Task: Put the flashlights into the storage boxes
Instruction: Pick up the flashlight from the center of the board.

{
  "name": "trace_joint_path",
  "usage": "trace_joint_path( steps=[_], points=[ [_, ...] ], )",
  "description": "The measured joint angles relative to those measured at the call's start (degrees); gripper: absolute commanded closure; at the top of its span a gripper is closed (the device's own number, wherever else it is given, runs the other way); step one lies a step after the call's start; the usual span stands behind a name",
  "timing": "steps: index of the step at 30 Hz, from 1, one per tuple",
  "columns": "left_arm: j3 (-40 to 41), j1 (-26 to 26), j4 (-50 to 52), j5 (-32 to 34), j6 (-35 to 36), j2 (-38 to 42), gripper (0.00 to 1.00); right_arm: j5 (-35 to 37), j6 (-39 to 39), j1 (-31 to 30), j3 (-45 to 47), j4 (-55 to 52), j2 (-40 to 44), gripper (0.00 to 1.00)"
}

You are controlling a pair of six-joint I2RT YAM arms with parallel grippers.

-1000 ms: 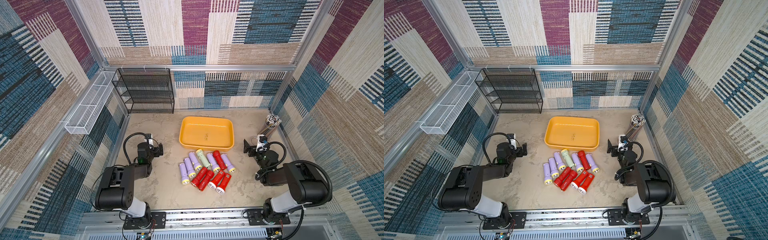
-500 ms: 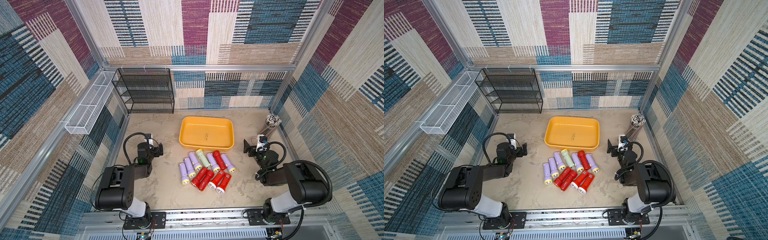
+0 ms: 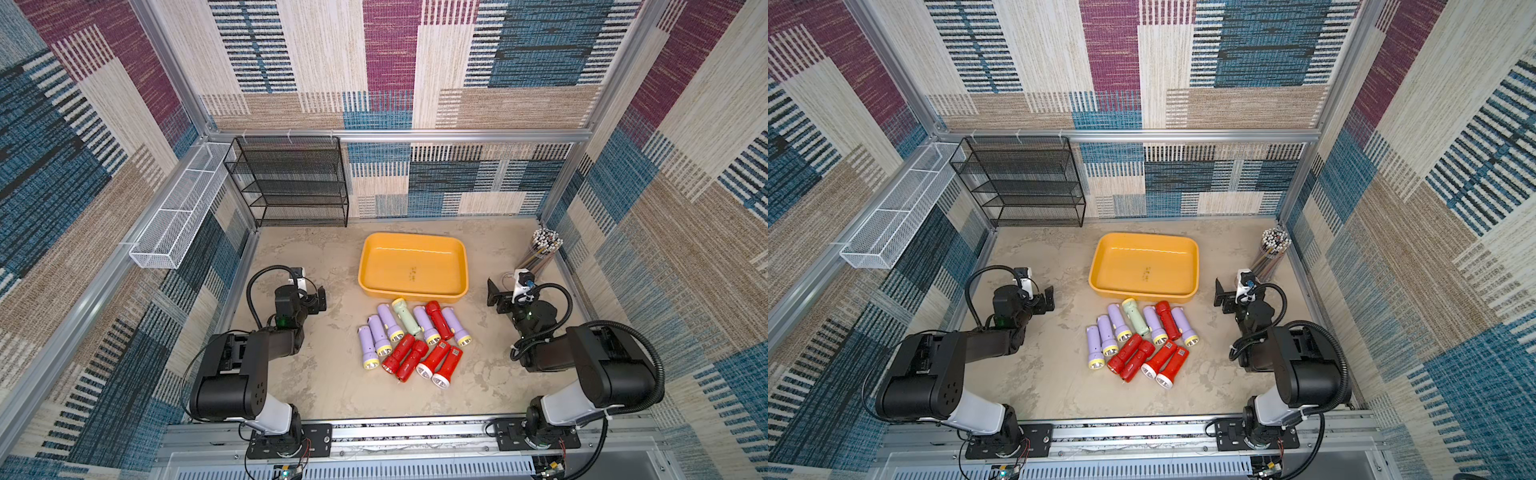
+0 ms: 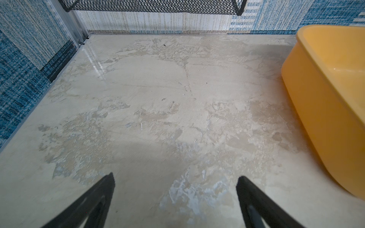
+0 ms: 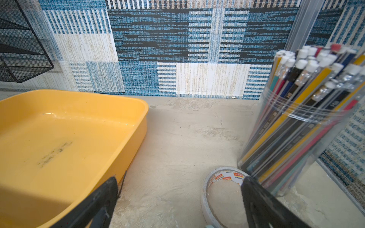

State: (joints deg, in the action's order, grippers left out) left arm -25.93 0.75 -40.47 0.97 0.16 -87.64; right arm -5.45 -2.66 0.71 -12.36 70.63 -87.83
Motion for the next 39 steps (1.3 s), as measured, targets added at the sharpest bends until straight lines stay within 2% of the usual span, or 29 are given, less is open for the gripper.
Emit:
trace_joint_path(
  steps=[27,29,34,39],
  points=[
    [-0.5,1.4,0.0,-2.8,0.0,-0.1,0.0,-0.6,0.2,0.7,-0.2,0.0,0.0,0.0],
    [-0.5,1.4,0.0,-2.8,0.0,-0.1,0.03,0.6,0.2,0.0,-0.4,-0.9,0.8,0.0],
    [-0.4,1.4,1.7,-4.3,0.2,2.8,0.06,9.2,2.2,-2.8,-8.1,-13.0,7.5,0.0],
    [-1.0,1.1,6.5,-4.3,0.2,11.2,0.06,18.3,12.0,-3.5,-19.6,-32.4,12.5,0.0]
  ],
)
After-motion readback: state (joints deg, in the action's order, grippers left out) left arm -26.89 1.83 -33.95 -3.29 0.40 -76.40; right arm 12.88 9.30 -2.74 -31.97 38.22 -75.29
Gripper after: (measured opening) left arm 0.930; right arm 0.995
